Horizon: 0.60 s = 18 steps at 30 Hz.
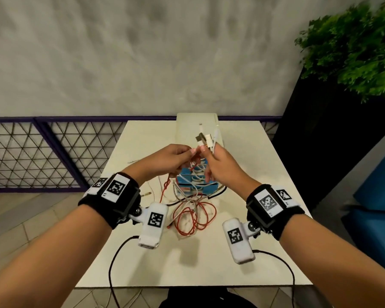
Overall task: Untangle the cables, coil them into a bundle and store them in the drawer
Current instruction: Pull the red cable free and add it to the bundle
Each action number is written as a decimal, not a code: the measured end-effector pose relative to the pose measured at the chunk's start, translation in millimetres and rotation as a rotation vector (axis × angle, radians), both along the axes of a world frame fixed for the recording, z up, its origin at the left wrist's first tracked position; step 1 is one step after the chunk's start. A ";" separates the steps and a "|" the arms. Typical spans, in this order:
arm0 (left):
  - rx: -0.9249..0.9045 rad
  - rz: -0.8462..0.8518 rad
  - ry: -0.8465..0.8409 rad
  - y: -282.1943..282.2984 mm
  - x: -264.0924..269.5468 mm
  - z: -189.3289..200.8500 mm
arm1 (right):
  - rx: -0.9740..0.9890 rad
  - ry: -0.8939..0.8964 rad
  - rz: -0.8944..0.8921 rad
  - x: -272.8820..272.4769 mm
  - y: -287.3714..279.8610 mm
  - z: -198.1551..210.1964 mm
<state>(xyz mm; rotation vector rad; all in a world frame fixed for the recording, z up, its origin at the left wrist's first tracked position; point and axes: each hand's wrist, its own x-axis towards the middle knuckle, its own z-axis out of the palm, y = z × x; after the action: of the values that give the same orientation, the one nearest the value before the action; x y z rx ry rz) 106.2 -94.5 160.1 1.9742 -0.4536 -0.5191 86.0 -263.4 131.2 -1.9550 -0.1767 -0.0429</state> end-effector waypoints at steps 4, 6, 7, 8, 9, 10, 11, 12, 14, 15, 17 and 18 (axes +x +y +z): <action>-0.047 0.029 0.035 4.6 0.5 5.9 | -0.062 -0.039 0.001 8.8 -1.9 -7.5; 0.000 0.088 0.007 14.8 4.6 8.4 | -0.083 -0.057 -0.059 15.2 -9.2 -10.8; 0.037 0.113 -0.010 21.0 7.6 8.2 | -0.069 -0.039 -0.085 17.0 -13.5 -11.7; 0.078 0.135 -0.022 27.8 10.7 6.4 | -0.058 -0.022 -0.103 18.3 -18.0 -12.2; 0.131 0.153 -0.030 34.9 13.3 3.6 | -0.053 -0.011 -0.122 19.4 -22.6 -12.9; 0.208 0.164 -0.045 41.9 15.8 -0.3 | -0.051 -0.002 -0.143 20.0 -26.6 -13.6; 0.313 0.164 -0.069 48.8 17.8 -5.0 | -0.045 0.010 -0.167 21.0 -30.4 -14.2; 0.440 0.156 -0.102 54.9 18.6 -9.8 | -0.033 0.026 -0.193 21.9 -33.2 -14.8; 0.661 0.125 -0.168 63.2 16.8 -18.6 | -0.006 0.068 -0.228 21.9 -36.5 -15.6; 0.720 0.102 -0.206 64.3 15.2 -21.6 | 0.007 0.091 -0.225 20.2 -36.5 -14.7; 0.734 0.051 -0.285 59.1 11.5 -24.4 | 0.023 0.144 -0.171 15.7 -33.1 -11.4; 0.709 0.036 -0.325 53.2 9.7 -24.8 | 0.032 0.172 -0.125 12.6 -28.9 -9.4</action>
<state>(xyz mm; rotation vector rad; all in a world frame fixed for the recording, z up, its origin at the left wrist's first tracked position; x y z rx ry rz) 115.9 -41.3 135.3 2.7669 -0.4703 -0.3588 98.6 -292.3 121.8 -1.9254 0.0592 0.0401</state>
